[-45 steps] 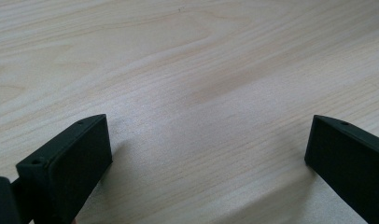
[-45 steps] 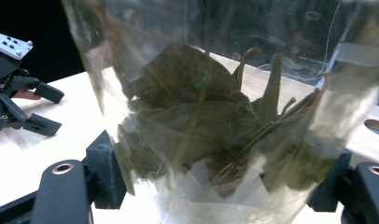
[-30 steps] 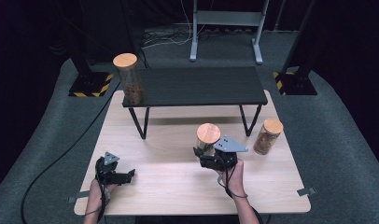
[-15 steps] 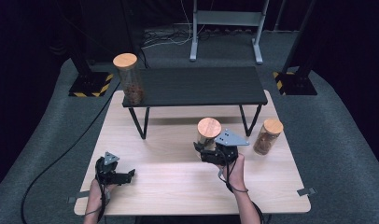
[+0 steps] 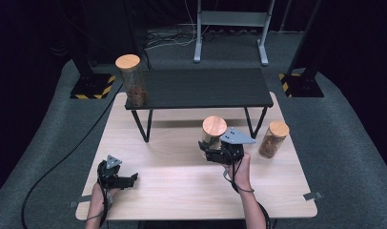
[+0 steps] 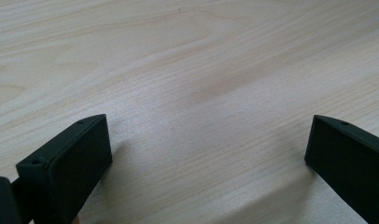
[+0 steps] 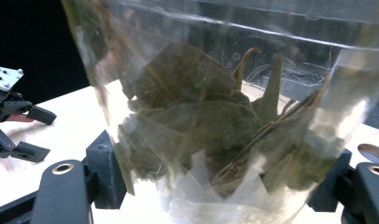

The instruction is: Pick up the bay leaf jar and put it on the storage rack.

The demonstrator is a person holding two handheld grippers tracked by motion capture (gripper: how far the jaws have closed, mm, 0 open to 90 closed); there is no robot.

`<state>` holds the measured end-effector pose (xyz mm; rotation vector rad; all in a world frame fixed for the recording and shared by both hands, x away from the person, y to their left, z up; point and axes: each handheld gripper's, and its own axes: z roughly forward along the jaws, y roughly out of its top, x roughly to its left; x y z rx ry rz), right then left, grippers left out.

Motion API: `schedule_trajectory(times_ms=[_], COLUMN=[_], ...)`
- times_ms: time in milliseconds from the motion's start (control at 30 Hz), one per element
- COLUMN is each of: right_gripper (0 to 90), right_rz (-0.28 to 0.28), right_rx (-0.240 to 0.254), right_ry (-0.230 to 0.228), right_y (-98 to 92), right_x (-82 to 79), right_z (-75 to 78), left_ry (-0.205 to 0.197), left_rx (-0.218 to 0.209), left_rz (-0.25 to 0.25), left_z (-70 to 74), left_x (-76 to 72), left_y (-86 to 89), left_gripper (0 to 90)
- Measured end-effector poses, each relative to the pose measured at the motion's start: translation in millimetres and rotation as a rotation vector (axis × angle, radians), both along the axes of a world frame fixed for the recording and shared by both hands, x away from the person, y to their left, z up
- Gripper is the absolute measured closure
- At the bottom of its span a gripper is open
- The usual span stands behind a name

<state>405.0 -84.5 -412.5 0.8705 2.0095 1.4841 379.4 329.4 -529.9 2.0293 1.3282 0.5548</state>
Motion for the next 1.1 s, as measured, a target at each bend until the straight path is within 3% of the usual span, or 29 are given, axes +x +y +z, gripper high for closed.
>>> schedule_trajectory(times_ms=[1100], right_gripper=[24.9], right_rz=[0.012], right_rx=[-0.004], right_ry=[-0.018], right_y=[0.4], right_x=[15.2], right_z=[21.9], left_ry=[0.001], left_rx=[0.000], left_rz=[0.001], left_z=[0.0], left_x=[0.0], left_y=[-0.1], left_gripper=[0.0])
